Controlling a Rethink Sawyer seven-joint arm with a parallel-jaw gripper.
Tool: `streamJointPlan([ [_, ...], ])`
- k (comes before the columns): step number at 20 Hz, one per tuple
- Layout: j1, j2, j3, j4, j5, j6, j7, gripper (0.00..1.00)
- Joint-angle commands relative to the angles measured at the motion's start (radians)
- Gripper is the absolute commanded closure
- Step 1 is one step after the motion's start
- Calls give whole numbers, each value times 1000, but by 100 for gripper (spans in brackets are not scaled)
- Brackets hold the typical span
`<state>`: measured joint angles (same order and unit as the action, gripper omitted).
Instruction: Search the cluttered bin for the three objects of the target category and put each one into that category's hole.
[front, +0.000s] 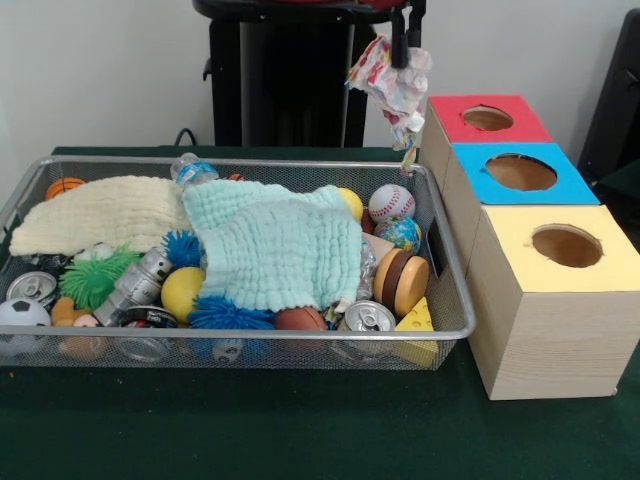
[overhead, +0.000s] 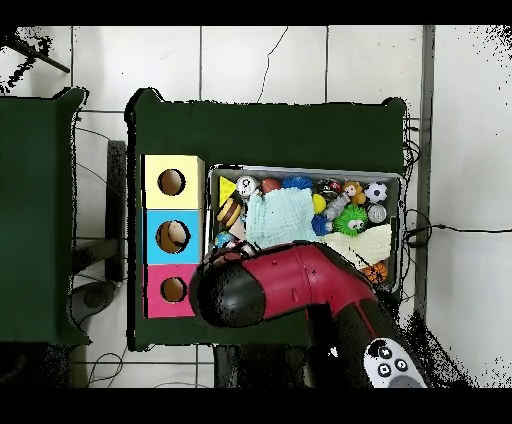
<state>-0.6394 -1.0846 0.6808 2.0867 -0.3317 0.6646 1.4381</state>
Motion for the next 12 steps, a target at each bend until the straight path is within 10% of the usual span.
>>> streamJointPlan([
  [1, 4, 14, -67, -87, 31, 81, 116, 100],
  [12, 2, -4, -82, -66, 45, 73, 96, 100],
])
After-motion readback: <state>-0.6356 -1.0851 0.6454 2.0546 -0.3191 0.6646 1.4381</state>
